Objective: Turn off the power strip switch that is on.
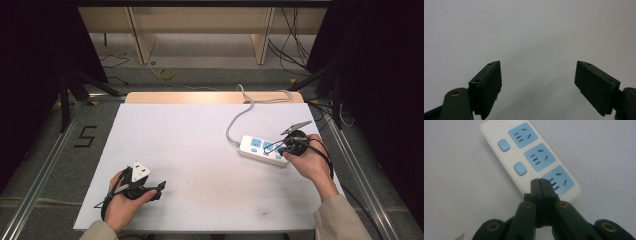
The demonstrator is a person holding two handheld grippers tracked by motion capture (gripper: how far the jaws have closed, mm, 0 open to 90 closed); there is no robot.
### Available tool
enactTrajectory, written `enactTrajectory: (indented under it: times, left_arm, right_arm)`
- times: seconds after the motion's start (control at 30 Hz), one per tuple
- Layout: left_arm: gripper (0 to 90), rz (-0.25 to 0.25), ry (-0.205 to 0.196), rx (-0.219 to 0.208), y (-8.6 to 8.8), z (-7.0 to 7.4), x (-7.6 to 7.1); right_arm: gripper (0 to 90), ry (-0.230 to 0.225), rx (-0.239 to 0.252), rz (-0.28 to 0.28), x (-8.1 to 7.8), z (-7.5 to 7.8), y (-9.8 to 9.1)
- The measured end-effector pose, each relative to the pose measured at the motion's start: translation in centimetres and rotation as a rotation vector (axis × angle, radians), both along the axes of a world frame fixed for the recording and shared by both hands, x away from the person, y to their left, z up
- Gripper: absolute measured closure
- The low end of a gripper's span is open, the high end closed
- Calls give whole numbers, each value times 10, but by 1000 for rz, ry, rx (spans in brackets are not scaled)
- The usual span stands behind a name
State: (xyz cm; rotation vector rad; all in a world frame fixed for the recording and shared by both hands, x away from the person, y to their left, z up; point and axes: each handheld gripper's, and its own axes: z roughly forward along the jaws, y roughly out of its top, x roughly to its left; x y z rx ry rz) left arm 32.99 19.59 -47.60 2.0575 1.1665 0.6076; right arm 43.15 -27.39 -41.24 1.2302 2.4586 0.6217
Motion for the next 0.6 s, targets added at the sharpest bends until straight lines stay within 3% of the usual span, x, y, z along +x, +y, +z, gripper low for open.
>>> enactTrajectory:
  times: [0.6]
  left_arm:
    - [215,-1,3,1,0,0,0]
  right_arm:
    - [900,16,-13,-10,6,-4,0]
